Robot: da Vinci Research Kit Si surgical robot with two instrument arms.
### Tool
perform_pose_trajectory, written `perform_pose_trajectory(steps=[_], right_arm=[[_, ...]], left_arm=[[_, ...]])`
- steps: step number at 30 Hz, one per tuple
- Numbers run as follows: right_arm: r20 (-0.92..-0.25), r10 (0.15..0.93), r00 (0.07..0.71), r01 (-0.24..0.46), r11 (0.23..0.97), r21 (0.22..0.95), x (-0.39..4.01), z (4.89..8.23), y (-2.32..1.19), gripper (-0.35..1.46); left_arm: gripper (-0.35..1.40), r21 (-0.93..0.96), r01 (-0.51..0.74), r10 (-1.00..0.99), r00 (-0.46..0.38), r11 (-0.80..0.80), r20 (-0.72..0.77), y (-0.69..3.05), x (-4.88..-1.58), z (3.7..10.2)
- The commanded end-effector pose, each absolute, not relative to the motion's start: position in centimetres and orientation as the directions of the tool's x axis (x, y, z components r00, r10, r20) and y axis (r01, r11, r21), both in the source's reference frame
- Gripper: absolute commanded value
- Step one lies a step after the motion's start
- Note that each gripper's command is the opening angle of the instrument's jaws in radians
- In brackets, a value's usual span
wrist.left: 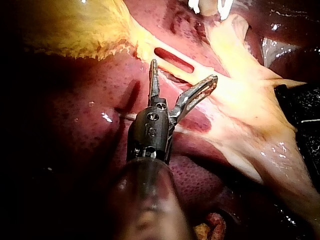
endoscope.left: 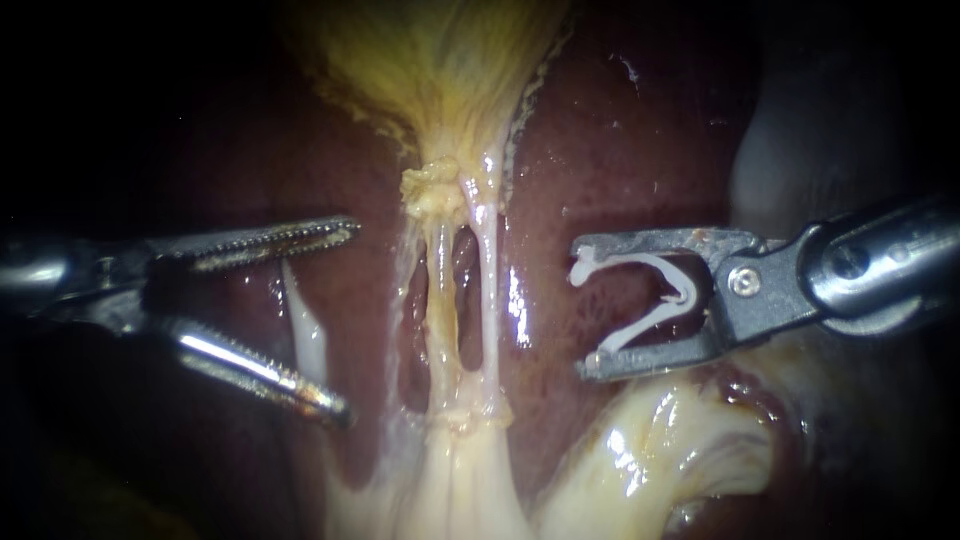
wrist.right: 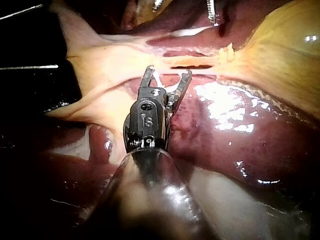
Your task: Grabbing gallbladder
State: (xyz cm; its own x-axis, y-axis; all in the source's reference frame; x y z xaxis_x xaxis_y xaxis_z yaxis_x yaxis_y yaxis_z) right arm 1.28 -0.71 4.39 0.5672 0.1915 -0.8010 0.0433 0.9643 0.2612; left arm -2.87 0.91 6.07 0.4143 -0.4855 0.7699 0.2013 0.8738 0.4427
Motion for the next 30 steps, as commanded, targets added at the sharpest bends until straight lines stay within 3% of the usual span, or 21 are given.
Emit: perform_pose_trajectory(steps=[1, 10, 21, 26, 30], right_arm=[[-0.801, 0.192, 0.567, 0.043, 0.964, 0.261, 1.28, 4.39, -0.70, 0.50], [-0.801, 0.191, 0.567, 0.044, 0.964, 0.261, 1.28, 4.39, -0.70, 0.50], [-0.801, 0.191, 0.567, 0.044, 0.964, 0.261, 1.27, 4.39, -0.71, 0.50], [-0.801, 0.191, 0.567, 0.044, 0.964, 0.261, 1.27, 4.39, -0.71, 0.50], [-0.801, 0.191, 0.567, 0.044, 0.964, 0.261, 1.27, 4.39, -0.70, 0.50]], left_arm=[[1.03, 0.441, 0.204, -0.485, 0.415, 0.874, 0.770, 0.92, -2.87, 6.07], [0.99, 0.457, 0.246, -0.519, 0.407, 0.855, 0.752, 1.26, -2.96, 6.27], [0.81, 0.496, 0.308, -0.583, 0.385, 0.812, 0.715, 1.68, -3.11, 6.65], [0.64, 0.527, 0.340, -0.626, 0.367, 0.779, 0.689, 1.77, -3.08, 6.79], [0.29, 0.553, 0.358, -0.657, 0.349, 0.753, 0.668, 1.76, -3.06, 6.82]])
